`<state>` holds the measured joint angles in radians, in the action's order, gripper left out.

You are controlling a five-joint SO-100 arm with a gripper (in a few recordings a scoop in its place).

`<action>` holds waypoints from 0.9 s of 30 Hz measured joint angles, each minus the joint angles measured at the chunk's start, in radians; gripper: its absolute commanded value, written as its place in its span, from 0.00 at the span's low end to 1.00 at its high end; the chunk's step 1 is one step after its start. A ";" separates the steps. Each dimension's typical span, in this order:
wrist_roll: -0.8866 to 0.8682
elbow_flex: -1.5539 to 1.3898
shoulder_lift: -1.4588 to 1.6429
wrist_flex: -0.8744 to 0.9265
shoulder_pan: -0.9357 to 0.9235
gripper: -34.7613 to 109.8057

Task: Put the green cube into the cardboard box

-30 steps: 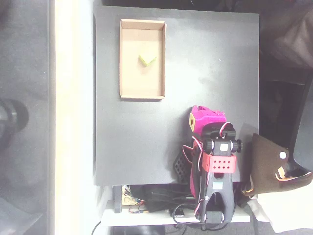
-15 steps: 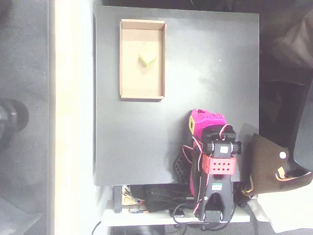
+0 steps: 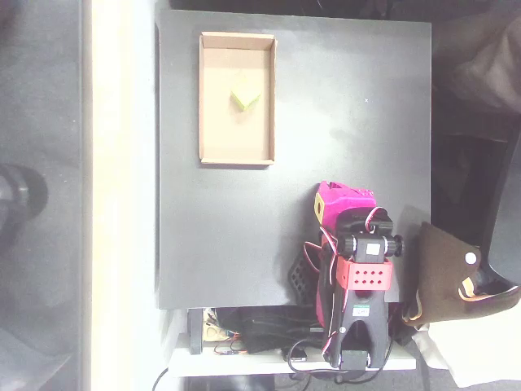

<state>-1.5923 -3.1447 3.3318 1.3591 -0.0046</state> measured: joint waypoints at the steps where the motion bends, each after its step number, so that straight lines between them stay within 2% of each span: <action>1: 0.000 0.000 0.000 0.000 0.000 0.26; 27: 0.000 0.000 -0.009 0.000 0.000 0.26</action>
<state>-1.5923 -3.1447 3.3226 1.3591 -0.0046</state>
